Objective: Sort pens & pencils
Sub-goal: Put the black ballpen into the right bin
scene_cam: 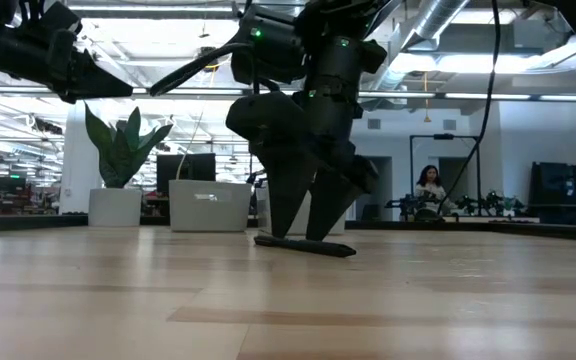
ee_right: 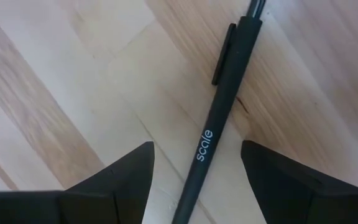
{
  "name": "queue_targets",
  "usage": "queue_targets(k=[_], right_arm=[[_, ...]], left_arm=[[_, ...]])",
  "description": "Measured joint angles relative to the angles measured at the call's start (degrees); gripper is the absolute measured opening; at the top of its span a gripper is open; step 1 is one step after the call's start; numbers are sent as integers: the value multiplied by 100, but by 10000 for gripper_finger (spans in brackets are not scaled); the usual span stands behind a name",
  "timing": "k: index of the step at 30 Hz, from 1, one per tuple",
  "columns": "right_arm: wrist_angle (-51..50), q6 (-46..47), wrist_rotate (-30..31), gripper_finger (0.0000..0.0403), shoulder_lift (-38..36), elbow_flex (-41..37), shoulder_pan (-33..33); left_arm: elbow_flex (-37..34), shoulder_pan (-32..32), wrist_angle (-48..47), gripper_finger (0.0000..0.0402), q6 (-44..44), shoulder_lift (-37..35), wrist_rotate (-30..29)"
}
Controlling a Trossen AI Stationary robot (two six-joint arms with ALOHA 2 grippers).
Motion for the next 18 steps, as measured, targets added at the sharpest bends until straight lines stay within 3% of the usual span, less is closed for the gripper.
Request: queue_targets(k=[12, 18], right_arm=[[-93, -25, 9, 269, 0, -2, 0], [-122, -35, 11, 237, 2, -6, -3]], left_arm=[[0, 0, 0, 52, 0, 0, -15], [0, 0, -2, 52, 0, 0, -15]])
